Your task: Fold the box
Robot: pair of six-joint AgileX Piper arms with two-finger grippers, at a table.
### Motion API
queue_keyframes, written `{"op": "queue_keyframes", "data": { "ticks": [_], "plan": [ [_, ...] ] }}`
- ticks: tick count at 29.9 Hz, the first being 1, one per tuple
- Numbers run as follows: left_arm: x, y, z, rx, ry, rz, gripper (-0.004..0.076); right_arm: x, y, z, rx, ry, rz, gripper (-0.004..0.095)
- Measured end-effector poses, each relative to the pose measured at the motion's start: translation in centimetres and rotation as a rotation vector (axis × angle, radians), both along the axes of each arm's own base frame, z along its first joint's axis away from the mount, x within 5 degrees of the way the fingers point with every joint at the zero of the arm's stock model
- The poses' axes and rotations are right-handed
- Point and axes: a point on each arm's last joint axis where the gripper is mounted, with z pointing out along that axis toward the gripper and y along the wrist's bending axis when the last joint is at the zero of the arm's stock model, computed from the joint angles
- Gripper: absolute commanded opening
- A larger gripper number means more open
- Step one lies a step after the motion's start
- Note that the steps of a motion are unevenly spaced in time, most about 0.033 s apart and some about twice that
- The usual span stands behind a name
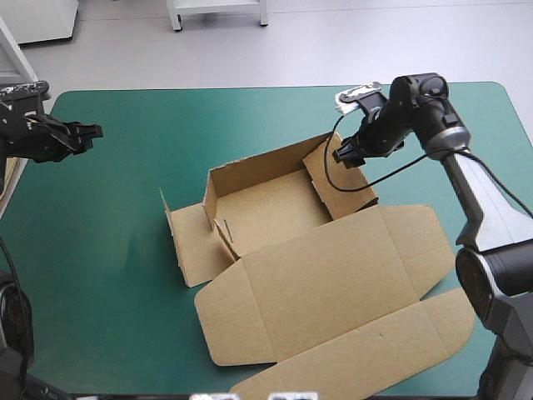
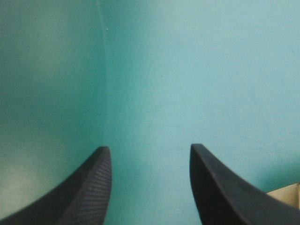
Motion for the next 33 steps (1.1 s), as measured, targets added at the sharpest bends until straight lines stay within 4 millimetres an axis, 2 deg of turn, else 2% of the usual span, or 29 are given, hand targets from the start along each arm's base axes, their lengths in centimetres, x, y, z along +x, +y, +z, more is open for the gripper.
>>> {"op": "queue_keyframes", "data": {
  "ticks": [5,13,19,22,24,25,28,33],
  "plan": [
    [0.0,0.0,0.0,0.0,0.003,-0.005,0.0375,0.0,1.6,-1.1,-0.053,0.012,0.024,0.0604],
    [0.0,-0.1,0.0,-0.008,0.004,-0.007,0.0375,1.3,1.9,-3.8,-0.087,0.07,-0.006,0.061],
    [0.0,-0.1,0.0,-0.009,0.004,-0.007,0.0375,1.6,2.0,-4.7,-0.076,0.097,-0.033,0.0599],
    [0.0,-0.1,0.0,-0.008,0.004,-0.007,0.0375,1.6,2.2,-4.8,-0.062,0.103,-0.033,0.0488],
    [0.0,-0.1,0.0,-0.008,0.004,-0.007,0.0375,1.6,2.3,-4.8,-0.056,0.106,-0.032,0.0343],
    [0.0,-0.1,0.0,-0.008,0.004,-0.007,0.0375,1.6,2.3,-4.8,-0.055,0.107,-0.032,0.0228],
    [0.0,-0.1,0.0,-0.008,0.004,-0.007,0.0375,1.6,2.3,-4.9,-0.056,0.107,-0.021,-0.0024],
    [0.0,-0.1,0.0,-0.008,0.005,-0.008,0.0375,1.7,2.3,-4.9,-0.059,0.098,-0.016,-0.0015]
  ]
}}
